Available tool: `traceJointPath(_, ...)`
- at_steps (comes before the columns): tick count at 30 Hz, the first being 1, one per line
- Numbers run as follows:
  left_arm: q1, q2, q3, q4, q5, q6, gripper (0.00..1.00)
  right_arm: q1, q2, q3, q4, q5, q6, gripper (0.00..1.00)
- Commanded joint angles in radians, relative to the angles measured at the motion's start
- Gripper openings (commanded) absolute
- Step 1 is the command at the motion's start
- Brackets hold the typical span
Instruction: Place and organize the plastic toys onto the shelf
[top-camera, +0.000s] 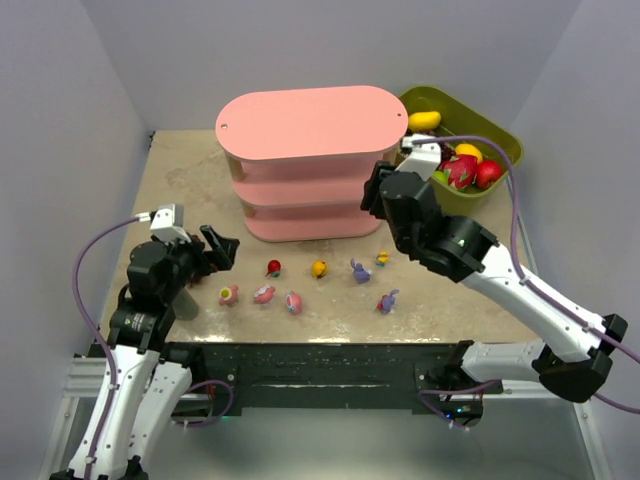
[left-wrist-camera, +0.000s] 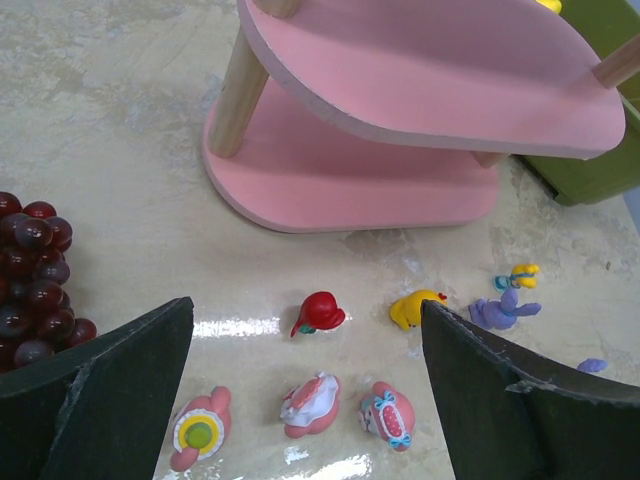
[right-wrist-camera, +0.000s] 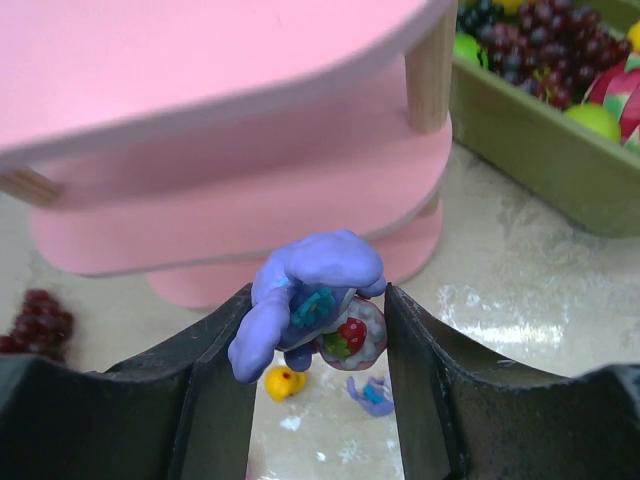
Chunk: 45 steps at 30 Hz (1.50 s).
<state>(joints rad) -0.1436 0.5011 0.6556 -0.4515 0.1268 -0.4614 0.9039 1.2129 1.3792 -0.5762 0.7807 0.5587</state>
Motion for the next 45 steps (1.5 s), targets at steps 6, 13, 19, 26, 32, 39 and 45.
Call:
traceJointPath(6, 0.009, 0.019, -0.004, 0.040, 0.013, -0.010, 1.00, -0.026, 0.146, 0.352, -0.016, 0.080, -0.128, 0.07)
traceJointPath(13, 0.009, 0.019, -0.011, 0.030, 0.017, -0.013, 1.00, -0.065, 0.295, 0.520, -0.011, 0.084, -0.146, 0.08)
traceJointPath(19, 0.009, 0.011, -0.017, 0.031, 0.016, -0.020, 1.00, -0.123, 0.370, 0.601, -0.040, 0.058, -0.125, 0.08)
traceJointPath(26, 0.009, 0.024, -0.017, 0.030, 0.017, -0.022, 1.00, -0.169, 0.438, 0.647, -0.079, 0.017, -0.108, 0.13)
traceJointPath(32, 0.009, 0.031, -0.017, 0.028, 0.016, -0.022, 1.00, -0.192, 0.474, 0.693, -0.123, -0.021, -0.099, 0.21)
traceJointPath(39, 0.009, 0.043, -0.014, 0.020, 0.010, -0.025, 1.00, -0.212, 0.508, 0.713, -0.158, -0.078, -0.059, 0.32)
traceJointPath(45, 0.009, 0.040, -0.013, 0.016, 0.002, -0.028, 1.00, -0.215, 0.524, 0.718, -0.174, -0.081, -0.045, 0.58)
